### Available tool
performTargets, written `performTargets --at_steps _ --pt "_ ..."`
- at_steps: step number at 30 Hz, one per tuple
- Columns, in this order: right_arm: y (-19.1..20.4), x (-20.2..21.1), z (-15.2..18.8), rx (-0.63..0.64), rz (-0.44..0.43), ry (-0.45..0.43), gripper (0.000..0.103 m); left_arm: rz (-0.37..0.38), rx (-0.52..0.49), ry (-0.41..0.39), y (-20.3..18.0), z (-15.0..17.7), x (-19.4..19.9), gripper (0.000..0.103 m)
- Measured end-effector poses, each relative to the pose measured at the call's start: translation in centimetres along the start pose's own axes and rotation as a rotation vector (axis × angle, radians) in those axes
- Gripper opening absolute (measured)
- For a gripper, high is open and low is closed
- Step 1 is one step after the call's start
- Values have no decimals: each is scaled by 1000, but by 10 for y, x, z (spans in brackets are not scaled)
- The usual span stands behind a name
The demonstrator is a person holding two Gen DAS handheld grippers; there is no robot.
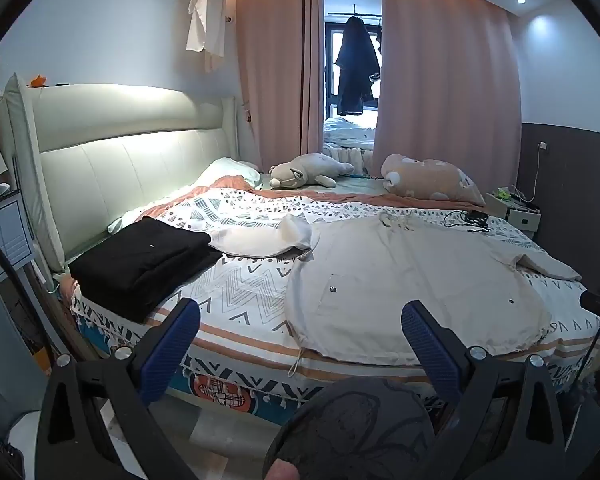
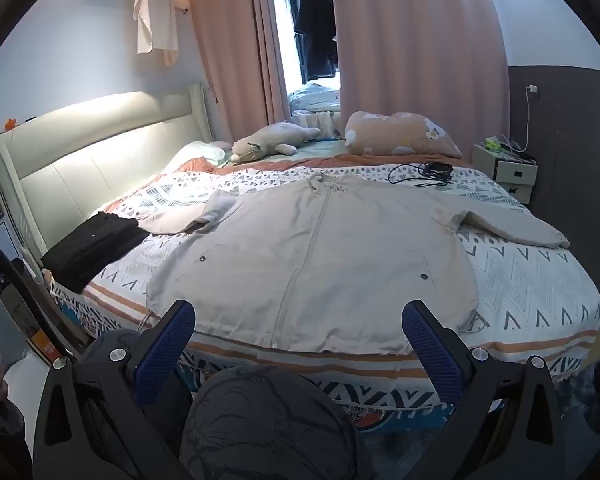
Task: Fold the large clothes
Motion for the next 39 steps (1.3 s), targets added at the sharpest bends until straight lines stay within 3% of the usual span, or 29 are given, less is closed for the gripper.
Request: performTargets --at_steps 1,11,14,39 --pt "0 0 0 9 6 4 103 -15 -32 -29 -2 0 2 103" --pt "-2 -4 3 -2 13 8 103 -1 4 -4 0 12 -3 103" --pt "-5 -5 2 -10 15 8 103 17 3 13 1 0 -9 103" --pt "-10 1 4 -34 14 -11 103 43 2 22 -9 1 -3 103"
Point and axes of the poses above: each gripper's, at about its wrist camera, not at the fingertips, and x roughly against the way its jaws point, y to its left, z to its underside, the point moved 1 cm from there along -x, roughly the way its jaws point, and after that the axes turned 8 degrees about -x, right-handed, at the moved point
